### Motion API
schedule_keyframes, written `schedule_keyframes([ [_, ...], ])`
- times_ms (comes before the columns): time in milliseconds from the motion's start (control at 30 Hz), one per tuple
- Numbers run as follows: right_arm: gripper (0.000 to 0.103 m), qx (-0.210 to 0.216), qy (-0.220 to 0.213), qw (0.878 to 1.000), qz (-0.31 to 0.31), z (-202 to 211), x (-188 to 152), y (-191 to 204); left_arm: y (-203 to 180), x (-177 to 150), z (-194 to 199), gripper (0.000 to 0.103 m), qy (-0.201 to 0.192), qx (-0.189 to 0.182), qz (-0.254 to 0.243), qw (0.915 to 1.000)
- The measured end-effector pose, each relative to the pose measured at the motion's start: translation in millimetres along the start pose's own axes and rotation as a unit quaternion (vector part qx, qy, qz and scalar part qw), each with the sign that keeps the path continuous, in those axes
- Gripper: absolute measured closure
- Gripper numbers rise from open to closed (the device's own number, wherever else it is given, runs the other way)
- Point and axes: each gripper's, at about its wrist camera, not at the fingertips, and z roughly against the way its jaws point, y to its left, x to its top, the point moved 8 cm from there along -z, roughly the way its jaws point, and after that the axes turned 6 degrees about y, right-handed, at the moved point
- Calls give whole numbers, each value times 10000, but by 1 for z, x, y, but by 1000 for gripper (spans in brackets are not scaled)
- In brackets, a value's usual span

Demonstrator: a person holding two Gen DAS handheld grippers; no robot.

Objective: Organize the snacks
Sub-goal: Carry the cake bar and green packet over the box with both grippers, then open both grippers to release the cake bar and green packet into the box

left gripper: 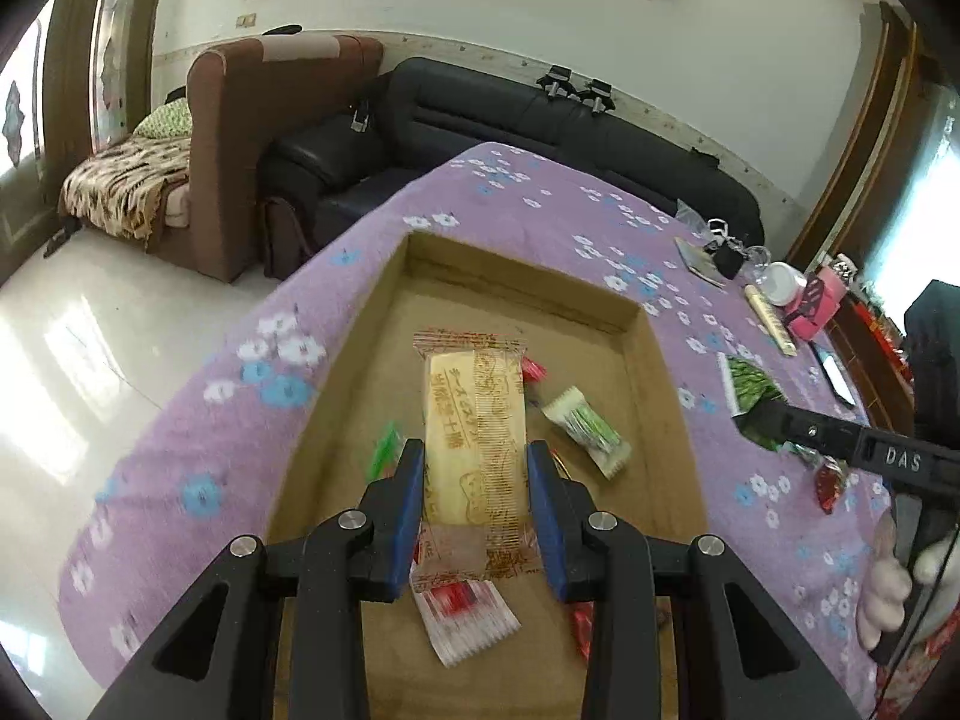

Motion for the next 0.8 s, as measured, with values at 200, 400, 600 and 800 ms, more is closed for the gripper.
schedule_keyframes([
  [200, 65, -281, 117, 9992, 268, -41, 21, 30, 16, 24, -31, 68, 236, 216, -55, 9995],
  [400, 65, -596, 287, 9969, 429, -79, 31, 40, 26, 29, -53, 68, 503, 48, 56, 9987],
  [600, 64, -660, 363, 9964, 388, -101, 34, 43, 27, 30, -52, 65, 492, 3, 38, 9988],
  [800, 57, -629, 159, 9975, 279, -92, 34, 43, 25, 30, -38, 46, 327, -73, 31, 9994],
])
